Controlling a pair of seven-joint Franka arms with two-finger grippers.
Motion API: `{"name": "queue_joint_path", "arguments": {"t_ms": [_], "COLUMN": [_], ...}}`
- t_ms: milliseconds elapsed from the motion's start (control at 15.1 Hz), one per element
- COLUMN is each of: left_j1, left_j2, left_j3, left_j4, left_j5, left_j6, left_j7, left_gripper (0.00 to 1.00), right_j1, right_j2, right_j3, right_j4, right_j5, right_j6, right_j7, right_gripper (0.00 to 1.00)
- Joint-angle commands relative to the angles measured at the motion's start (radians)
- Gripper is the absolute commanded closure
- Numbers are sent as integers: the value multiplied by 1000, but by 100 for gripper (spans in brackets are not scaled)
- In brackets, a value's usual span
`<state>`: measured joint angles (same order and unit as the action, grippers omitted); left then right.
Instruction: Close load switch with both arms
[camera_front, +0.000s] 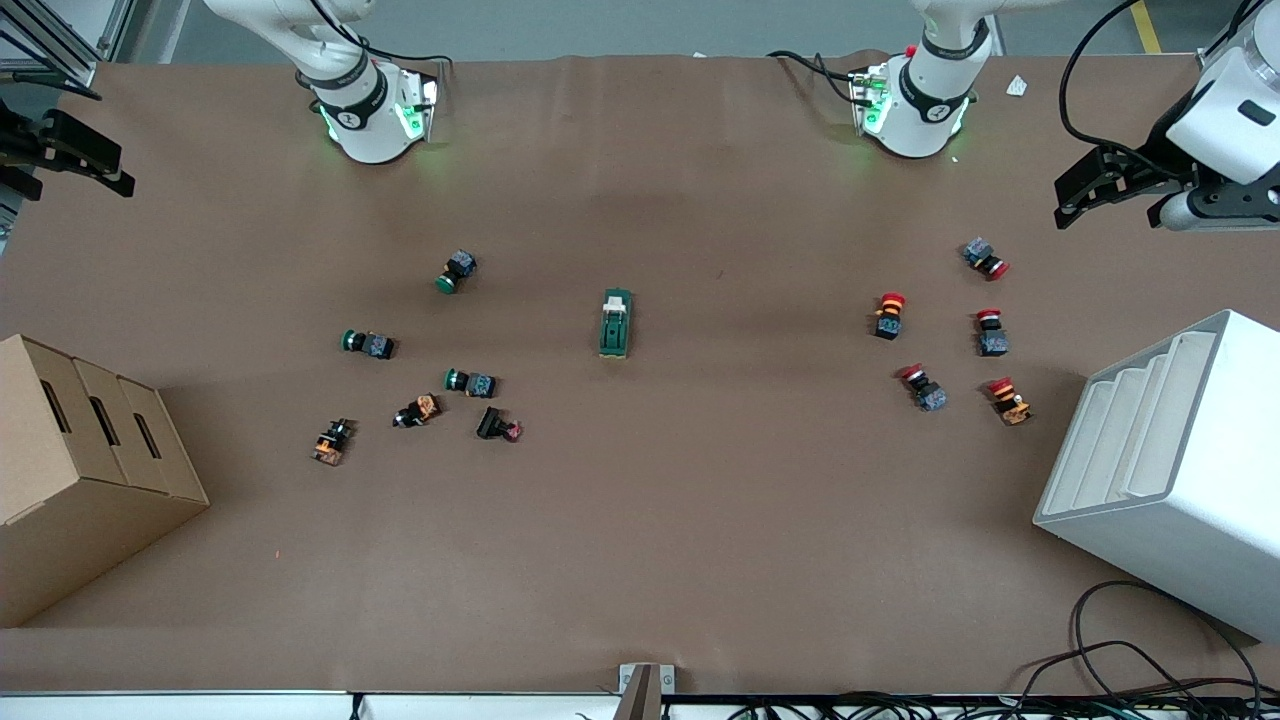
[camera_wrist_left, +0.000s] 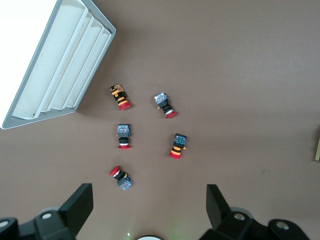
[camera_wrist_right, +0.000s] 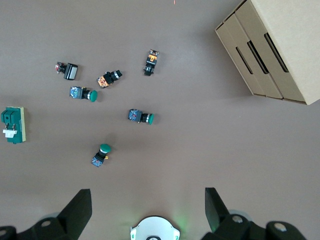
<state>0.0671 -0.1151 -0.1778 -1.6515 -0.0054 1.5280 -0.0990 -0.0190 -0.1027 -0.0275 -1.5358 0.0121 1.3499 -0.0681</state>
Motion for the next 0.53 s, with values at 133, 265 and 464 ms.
{"name": "queue_joint_path", "arguments": {"t_ms": [133, 265, 464], "left_j1": [13, 0, -7], "left_j2": [32, 78, 147], "left_j3": [-5, -8, -28], "left_j4": [45, 97, 148], "left_j5": [-10, -4, 9], "left_j6": [-20, -20, -20], "left_j7": [21, 15, 12], "left_gripper": [0, 0, 0], "right_j1": [-4, -4, -6], "right_j2": [-9, -9, -11], "right_j3": [0, 0, 0], "right_j4": [-10, -9, -9], "right_j5": [5, 11, 12], "right_j6": [8, 8, 8], "right_j7": [-10, -4, 5], "right_gripper": [0, 0, 0]}}
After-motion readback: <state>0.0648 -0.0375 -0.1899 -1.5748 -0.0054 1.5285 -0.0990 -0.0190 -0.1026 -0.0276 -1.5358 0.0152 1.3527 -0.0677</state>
